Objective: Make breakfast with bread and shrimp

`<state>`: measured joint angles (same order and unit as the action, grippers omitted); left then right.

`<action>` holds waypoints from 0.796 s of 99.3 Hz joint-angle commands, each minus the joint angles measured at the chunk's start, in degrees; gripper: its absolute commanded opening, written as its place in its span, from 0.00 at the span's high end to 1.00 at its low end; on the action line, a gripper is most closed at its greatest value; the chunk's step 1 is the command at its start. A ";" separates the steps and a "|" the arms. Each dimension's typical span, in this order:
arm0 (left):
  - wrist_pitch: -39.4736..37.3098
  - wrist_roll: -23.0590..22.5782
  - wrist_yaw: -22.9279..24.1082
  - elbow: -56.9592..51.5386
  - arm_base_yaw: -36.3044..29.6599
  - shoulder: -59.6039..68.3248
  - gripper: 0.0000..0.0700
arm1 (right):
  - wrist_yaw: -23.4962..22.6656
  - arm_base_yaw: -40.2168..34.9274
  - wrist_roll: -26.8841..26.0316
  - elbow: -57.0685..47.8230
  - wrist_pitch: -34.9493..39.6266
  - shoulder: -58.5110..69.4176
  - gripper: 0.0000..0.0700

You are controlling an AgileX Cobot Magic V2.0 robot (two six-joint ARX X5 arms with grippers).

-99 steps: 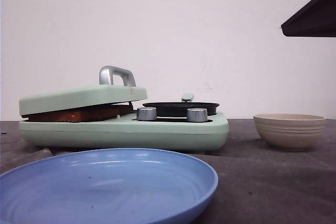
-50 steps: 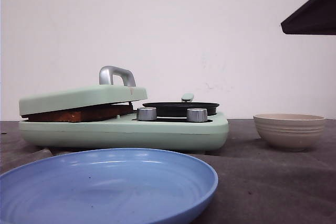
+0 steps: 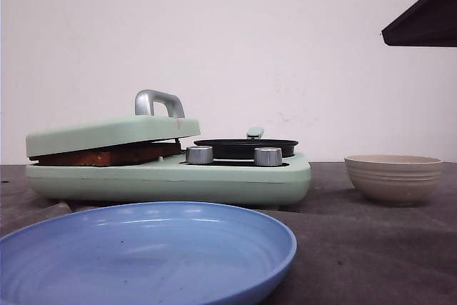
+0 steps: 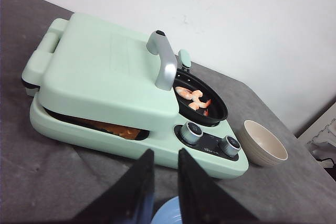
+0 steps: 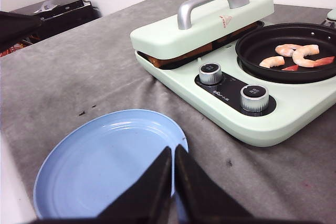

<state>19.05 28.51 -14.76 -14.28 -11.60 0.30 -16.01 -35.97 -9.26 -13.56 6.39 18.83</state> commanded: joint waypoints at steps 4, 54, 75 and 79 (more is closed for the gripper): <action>-0.35 0.09 0.17 -0.09 0.15 -0.11 1.00 | 0.20 -0.37 0.28 -0.09 -0.81 0.07 1.00; -17.53 -31.47 8.66 13.49 12.11 -0.13 1.00 | 0.20 -0.37 0.28 -0.09 -0.79 0.04 1.00; -8.35 -32.59 11.37 13.51 12.44 -0.13 1.00 | 0.17 -0.37 0.28 -0.09 -0.76 0.07 1.00; -8.39 -32.83 11.78 13.51 12.41 -0.13 1.00 | 0.15 -0.37 0.28 -0.09 -0.81 0.04 1.00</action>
<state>10.37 -2.48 -3.79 -1.83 0.73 0.40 -16.01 -35.97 -9.26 -13.56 6.26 18.83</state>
